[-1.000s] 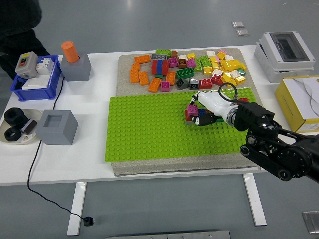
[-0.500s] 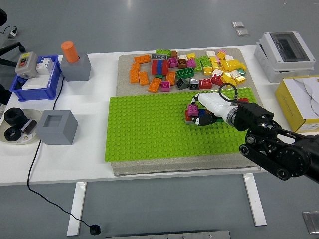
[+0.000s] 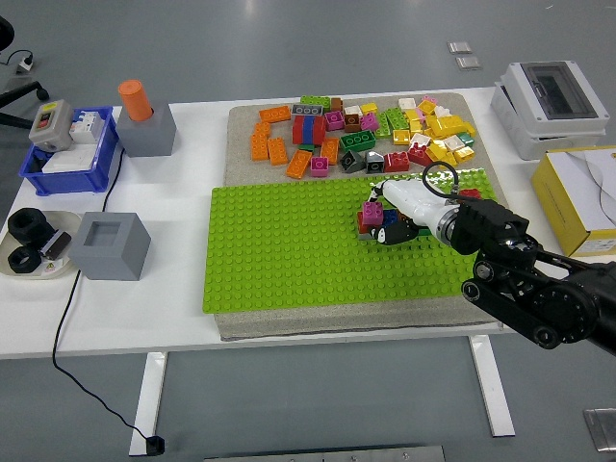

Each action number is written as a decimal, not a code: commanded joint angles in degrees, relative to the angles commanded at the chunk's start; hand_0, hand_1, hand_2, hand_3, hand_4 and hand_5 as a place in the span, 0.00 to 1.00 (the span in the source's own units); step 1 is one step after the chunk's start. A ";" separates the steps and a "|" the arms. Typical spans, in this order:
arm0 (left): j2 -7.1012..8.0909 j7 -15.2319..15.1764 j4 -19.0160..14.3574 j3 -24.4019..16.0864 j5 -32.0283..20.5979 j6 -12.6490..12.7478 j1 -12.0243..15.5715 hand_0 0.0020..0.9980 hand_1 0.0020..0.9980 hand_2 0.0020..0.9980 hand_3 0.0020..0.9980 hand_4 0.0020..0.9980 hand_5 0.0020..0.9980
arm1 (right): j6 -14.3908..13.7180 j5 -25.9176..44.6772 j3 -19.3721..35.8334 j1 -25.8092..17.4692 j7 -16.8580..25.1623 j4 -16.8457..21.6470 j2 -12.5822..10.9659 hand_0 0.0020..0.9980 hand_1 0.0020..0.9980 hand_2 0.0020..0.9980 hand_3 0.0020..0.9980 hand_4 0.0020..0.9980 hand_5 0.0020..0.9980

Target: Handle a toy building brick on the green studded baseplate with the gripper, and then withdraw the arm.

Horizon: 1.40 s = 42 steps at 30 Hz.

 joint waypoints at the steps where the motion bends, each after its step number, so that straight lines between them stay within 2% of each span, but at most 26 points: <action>1: 0.00 -0.01 0.00 0.00 0.01 0.00 0.00 0.64 0.65 0.63 0.66 0.64 0.25 | -0.01 0.04 -0.02 0.00 0.01 -0.01 0.01 0.93 0.91 0.91 0.66 0.64 0.25; 16: 0.00 -0.25 0.00 -0.12 0.42 0.10 -0.17 0.64 0.65 0.62 0.65 0.64 0.25 | -0.20 0.52 -0.04 0.15 0.16 -0.18 0.10 0.92 0.91 0.91 0.67 0.65 0.25; 17: 0.00 -0.26 0.00 -0.12 0.43 0.11 -0.18 0.64 0.64 0.62 0.64 0.64 0.24 | -0.20 0.54 -0.05 0.15 0.16 -0.19 0.10 0.92 0.91 0.91 0.68 0.68 0.26; 22: 0.02 -0.32 0.00 -0.13 0.48 0.16 -0.21 0.64 0.64 0.62 0.64 0.64 0.24 | -0.15 0.68 -0.12 0.16 0.10 -0.28 0.09 0.92 0.91 0.91 0.68 0.68 0.26; 23: 0.03 -0.33 0.00 -0.14 0.50 0.18 -0.22 0.64 0.64 0.62 0.64 0.64 0.24 | -0.13 0.72 -0.14 0.17 0.09 -0.31 0.07 0.93 0.91 0.92 0.70 0.72 0.26; 28: 0.06 -0.40 0.00 -0.19 0.59 0.22 -0.29 0.64 0.64 0.62 0.64 0.64 0.24 | -0.02 1.00 -0.27 0.20 0.05 -0.31 -0.01 0.93 0.91 0.92 0.70 0.72 0.26; 29: 0.07 -0.40 0.00 -0.20 0.59 0.22 -0.30 0.64 0.64 0.61 0.63 0.63 0.24 | 0.00 1.08 -0.28 0.20 0.06 -0.30 -0.01 0.93 0.91 0.92 0.71 0.78 0.30; 42: 0.06 -0.41 0.00 -0.33 0.74 0.20 -0.35 0.64 0.64 0.61 0.63 0.63 0.24 | 0.11 1.35 -0.12 0.20 0.04 0.15 -0.26 0.92 0.91 0.92 0.74 0.82 0.34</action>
